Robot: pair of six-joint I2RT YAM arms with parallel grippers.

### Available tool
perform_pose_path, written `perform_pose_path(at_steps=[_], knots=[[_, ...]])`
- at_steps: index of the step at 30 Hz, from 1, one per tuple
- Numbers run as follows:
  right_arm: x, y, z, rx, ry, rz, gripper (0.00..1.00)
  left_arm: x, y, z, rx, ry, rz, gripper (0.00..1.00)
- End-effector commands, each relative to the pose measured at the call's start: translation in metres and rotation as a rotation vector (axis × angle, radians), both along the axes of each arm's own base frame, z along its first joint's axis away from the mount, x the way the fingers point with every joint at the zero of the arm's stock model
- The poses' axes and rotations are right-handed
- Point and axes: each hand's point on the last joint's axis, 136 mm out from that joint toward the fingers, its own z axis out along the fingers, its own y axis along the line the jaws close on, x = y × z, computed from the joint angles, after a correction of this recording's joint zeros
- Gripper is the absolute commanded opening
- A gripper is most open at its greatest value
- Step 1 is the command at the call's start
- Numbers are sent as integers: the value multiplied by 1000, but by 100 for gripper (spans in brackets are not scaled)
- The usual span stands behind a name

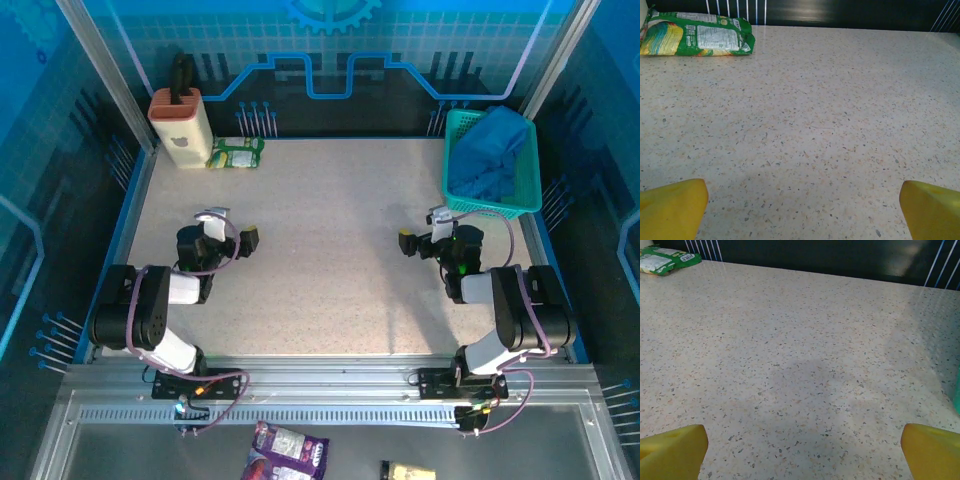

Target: Fold the inside-out t-shirt

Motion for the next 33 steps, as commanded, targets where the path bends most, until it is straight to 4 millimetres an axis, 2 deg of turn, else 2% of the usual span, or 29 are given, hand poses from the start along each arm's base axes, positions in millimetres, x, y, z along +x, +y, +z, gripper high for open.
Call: perform_pose_path(at_steps=[1,8,12,21,24,28,33], knots=[[4,-1,8,5,-36,4,100,0,-1,7,5,-39,-25,99],[4,-1,8,3,-34,3,100,0,-1,8,4,-40,-23,99],[4,-1,8,4,-35,2,100,5,13,6,6,-26,62,99],[5,-1,8,2,-35,0,100,5,13,6,8,-25,62,99],[5,-8,11,-14,-45,-61,100,4,10,9,10,-37,50,99],[0,-17,31,-27,-59,-131,100,-1,19,25,31,-41,128,99],[-3,-36,75,9,-70,-236,100,-10,25,50,46,30,226,99]])
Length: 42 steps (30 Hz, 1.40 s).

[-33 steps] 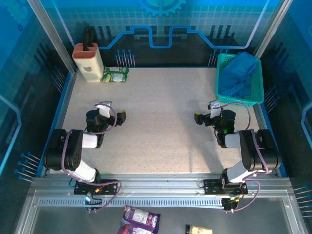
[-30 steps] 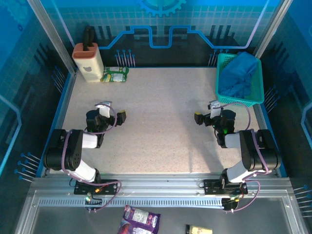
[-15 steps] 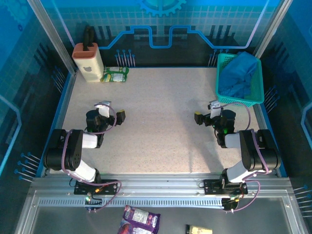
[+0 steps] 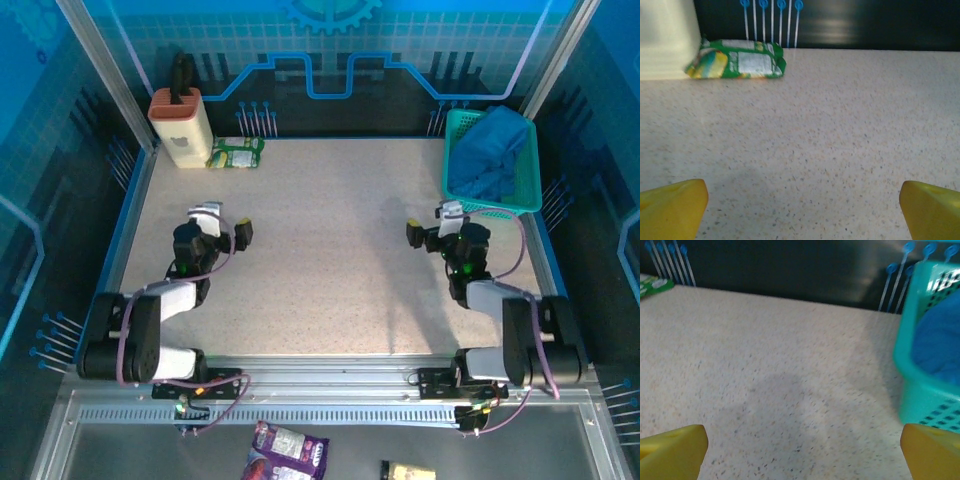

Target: Fold the inside-out t-shirt

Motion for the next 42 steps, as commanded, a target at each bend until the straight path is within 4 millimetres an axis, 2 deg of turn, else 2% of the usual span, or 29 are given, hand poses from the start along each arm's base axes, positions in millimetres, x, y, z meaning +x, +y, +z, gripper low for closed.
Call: perform_pose_path(at_steps=[1,4,7,9,10,14,17,19,24,26,29,32,37,39,42], knots=[[4,-22,34,51,9,-131,100,-7,8,11,-13,90,99,99],[10,-49,59,115,60,-261,100,-14,7,23,-71,179,132,99],[21,-71,75,178,132,-334,100,-24,-9,41,-148,248,71,99],[29,-86,77,214,186,-383,100,-31,-17,56,-205,273,44,99],[37,-94,87,240,192,-408,98,-36,-21,62,-222,292,30,99],[65,-116,84,333,294,-432,87,-55,-23,88,-233,370,23,99],[88,-130,71,346,373,-457,79,-68,-34,107,-179,389,-71,99],[105,-133,63,354,413,-444,76,-71,-36,110,-145,388,-103,99],[136,-145,29,361,551,-491,63,-69,-35,88,-138,380,-104,99],[145,-147,12,360,609,-505,58,-72,-41,86,-141,390,-144,99],[152,-153,-18,360,681,-547,54,-71,-34,83,-121,394,-105,99],[157,-158,-43,347,742,-572,48,-72,-37,83,-128,392,-120,99],[160,-162,-68,332,783,-593,41,-72,-31,87,-104,382,-96,99],[161,-164,-72,325,786,-601,32,-73,-30,87,-97,376,-91,99],[164,-163,-62,288,757,-604,10,-75,-30,87,-100,372,-91,99]])
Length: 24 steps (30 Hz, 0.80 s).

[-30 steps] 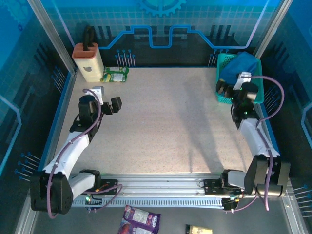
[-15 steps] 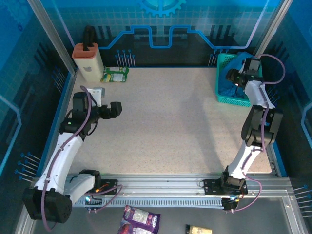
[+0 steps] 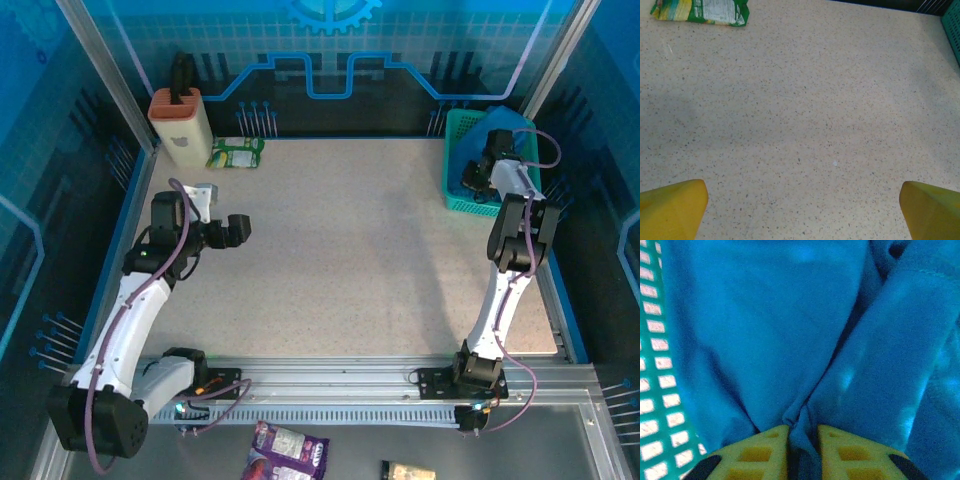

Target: Fold the inside-out t-shirt

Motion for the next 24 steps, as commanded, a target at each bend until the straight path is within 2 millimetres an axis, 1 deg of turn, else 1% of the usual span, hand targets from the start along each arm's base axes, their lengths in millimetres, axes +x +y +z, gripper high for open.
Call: perform_pose_path(at_steps=[1,2,3,6,8,11,13,18,21,22,23,24], knots=[[8,-3,27,-63,-37,-6,4,-8,2,-1,14,-2,1,99],[9,-1,38,-83,-56,-2,0,-8,2,-1,11,-4,3,99],[9,0,49,-100,-74,1,0,-8,1,1,9,-9,3,99],[8,6,101,-158,-161,12,0,-9,1,8,-8,-27,13,99],[6,12,138,-166,-231,20,0,-9,0,16,-26,-41,16,99],[-4,21,184,-163,-308,26,0,-10,-3,24,-72,-63,31,99],[-13,33,221,-168,-376,45,0,-10,-6,30,-115,-85,39,99],[-44,77,314,-183,-546,139,0,-7,-13,41,-185,-132,39,99],[-71,113,369,-191,-655,221,0,-5,-15,47,-198,-161,42,99],[-79,124,382,-186,-681,247,0,-3,-16,50,-202,-175,43,99],[-89,142,400,-170,-726,295,0,-2,-17,52,-208,-187,44,99],[-96,154,409,-158,-748,325,0,0,-17,55,-216,-200,45,99]])
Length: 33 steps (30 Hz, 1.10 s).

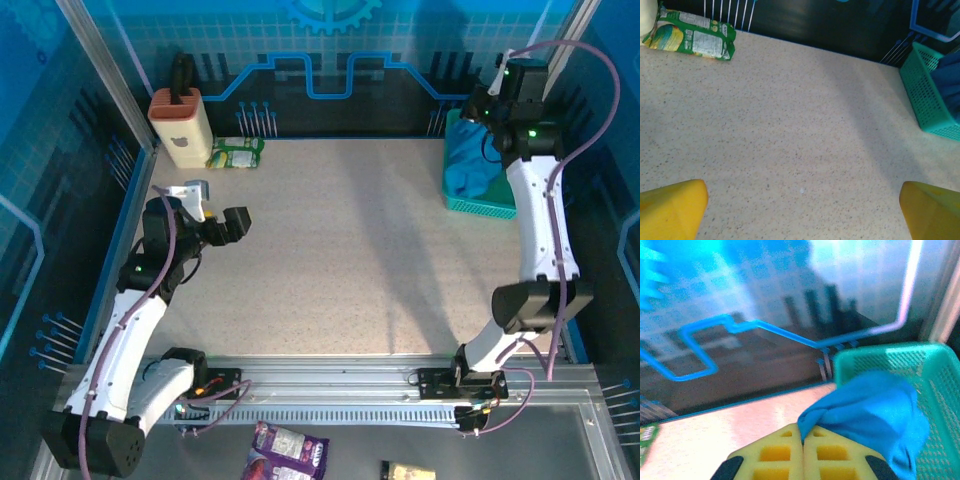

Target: Fold the inside-out t-shirt

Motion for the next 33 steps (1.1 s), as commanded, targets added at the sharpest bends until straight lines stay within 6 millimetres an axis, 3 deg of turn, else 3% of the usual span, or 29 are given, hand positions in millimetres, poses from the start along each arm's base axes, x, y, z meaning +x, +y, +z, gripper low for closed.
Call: perform_pose_path(at_steps=[1,6,10,17,21,23,26,30,31,33], knots=[[-39,50,53,-5,-96,161,0,6,-6,17,-61,-75,-1,99],[-85,126,106,37,-213,391,0,18,-17,25,-124,-89,-19,99],[-115,177,131,89,-285,545,0,28,-31,26,-133,-81,-48,99],[-144,256,141,266,-274,856,0,38,-48,23,-108,-54,-75,98],[-152,269,140,312,-256,938,0,38,-37,23,-78,-47,-3,95],[-143,263,119,288,-209,887,0,37,-30,24,-66,-58,31,95],[-115,235,55,271,-64,724,0,35,-27,25,-51,-58,46,93],[-87,176,-70,316,196,491,0,37,-29,9,-32,12,39,91],[-84,157,-105,322,274,424,3,37,-31,2,-29,39,33,91],[-88,128,-155,330,409,332,13,36,-35,-12,-22,96,14,91]])
